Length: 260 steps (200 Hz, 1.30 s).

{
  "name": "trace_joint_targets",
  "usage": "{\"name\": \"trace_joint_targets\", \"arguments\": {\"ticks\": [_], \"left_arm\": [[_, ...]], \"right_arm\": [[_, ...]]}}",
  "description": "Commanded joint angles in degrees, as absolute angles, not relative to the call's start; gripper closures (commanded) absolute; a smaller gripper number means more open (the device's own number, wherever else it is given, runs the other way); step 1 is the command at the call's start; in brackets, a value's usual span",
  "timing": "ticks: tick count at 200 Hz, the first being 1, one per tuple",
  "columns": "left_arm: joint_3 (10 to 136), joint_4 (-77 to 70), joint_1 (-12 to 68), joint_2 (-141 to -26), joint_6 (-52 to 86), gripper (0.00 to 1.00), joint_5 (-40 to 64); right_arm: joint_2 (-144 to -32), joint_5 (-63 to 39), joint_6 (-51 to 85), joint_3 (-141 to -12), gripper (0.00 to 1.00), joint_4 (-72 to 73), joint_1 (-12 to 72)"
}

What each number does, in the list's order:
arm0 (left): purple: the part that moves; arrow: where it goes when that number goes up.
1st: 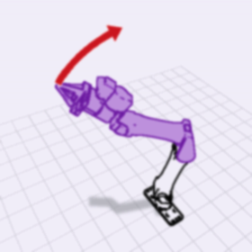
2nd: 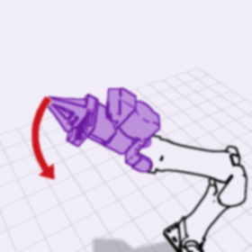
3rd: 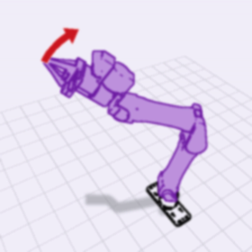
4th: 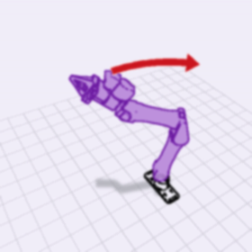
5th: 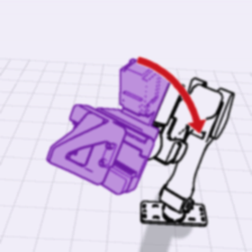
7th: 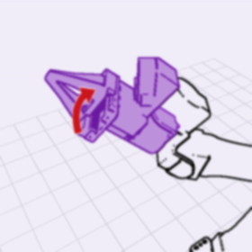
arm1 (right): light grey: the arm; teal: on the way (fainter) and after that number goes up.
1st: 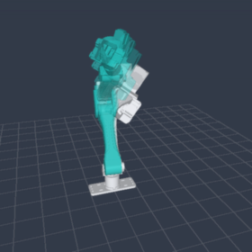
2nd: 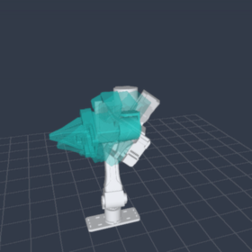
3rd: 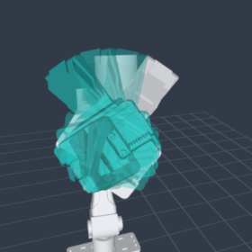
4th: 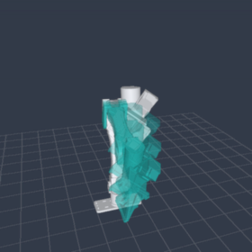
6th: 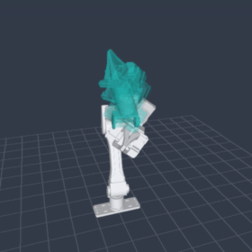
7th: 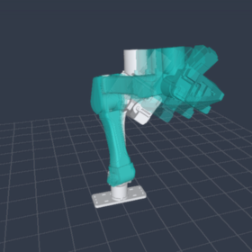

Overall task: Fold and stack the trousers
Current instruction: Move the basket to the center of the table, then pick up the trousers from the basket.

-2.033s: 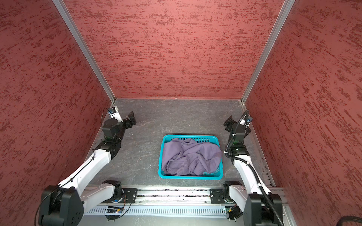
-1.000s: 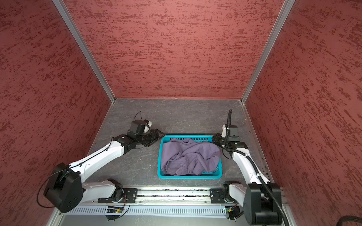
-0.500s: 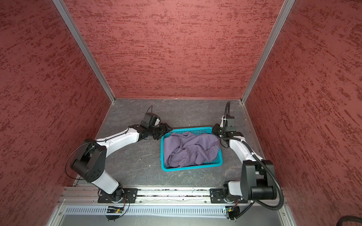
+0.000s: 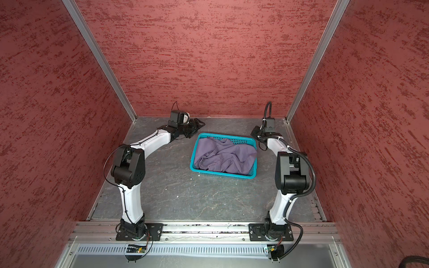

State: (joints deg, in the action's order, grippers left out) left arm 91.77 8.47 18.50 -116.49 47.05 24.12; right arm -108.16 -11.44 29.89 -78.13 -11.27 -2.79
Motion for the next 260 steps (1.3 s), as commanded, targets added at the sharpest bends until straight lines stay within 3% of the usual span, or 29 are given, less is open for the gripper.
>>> {"name": "trace_joint_targets", "arguments": {"ticks": [1,7,39,41,42,43,45,48,72,111,161,228,235,241,252,260], "left_arm": [[92.94,5.94,17.46,-115.11,44.69,0.16,25.0],[92.32,6.11,17.02,-114.21,44.39,0.0,24.36],[85.09,6.05,14.64,-105.47,42.01,0.0,21.79],[84.49,6.19,14.56,-104.87,41.73,0.01,21.51],[84.21,6.3,14.53,-104.38,41.52,0.01,21.39],[83.94,6.4,14.56,-104.0,41.33,0.01,21.29],[83.48,6.61,14.58,-103.21,40.9,0.01,21.03],[82.55,7.03,14.71,-102.01,40.16,0.02,20.6],[78.51,13.16,18.42,-93.64,31.77,0.06,16.63],[81.63,30.28,34.73,-90.46,14.28,0.03,4.77],[90.0,41.89,47.79,-101.56,9.17,0.0,-4.37],[100.15,46.3,49.74,-121.72,10.9,0.0,-5.25],[100.43,45.95,49.68,-122.47,10.81,0.06,-4.35],[100.54,45.63,49.44,-122.9,10.73,0.18,-3.34],[101.4,45.76,49.01,-122.86,10.94,0.65,-1.88],[102.21,45.79,48.57,-122.02,10.84,0.82,-1.44]], "right_arm": [[-108.0,-9.56,28.03,-84.64,0.44,-13.09,-3.44],[-107.73,-8.59,27.66,-85.55,0.41,-13.81,-3.47],[-100.94,-5.04,25.13,-83.27,0.31,-14.34,-1.92],[-100.32,-4.47,24.72,-82.98,0.26,-14.51,-1.58],[-100.04,-4.21,24.44,-82.75,0.19,-14.59,-1.4],[-100.04,-4.21,24.44,-82.75,0.19,-14.59,-1.4],[-99.13,-3.37,23.76,-82.38,0.04,-14.93,-0.67],[-98.26,-2.49,22.98,-81.82,0.02,-15.41,-0.15],[-90.38,3.12,17.77,-75.31,0.01,-16.58,5.96],[-77.1,4.73,20.05,-62.28,0.01,-15.46,9.82],[-64.07,9.29,21.33,-54.43,0.01,-18.2,9.76],[-56.83,14.43,22.2,-51.42,0.01,-20.96,9.74],[-56.72,14.9,22.15,-51.2,0.01,-21.3,9.76],[-56.61,15.25,22.06,-51.02,0.01,-21.45,9.76],[-56.3,15.96,22.06,-50.54,0.01,-21.36,9.71],[-56.09,16.39,22.14,-50.27,0.01,-21.27,9.75]]}}
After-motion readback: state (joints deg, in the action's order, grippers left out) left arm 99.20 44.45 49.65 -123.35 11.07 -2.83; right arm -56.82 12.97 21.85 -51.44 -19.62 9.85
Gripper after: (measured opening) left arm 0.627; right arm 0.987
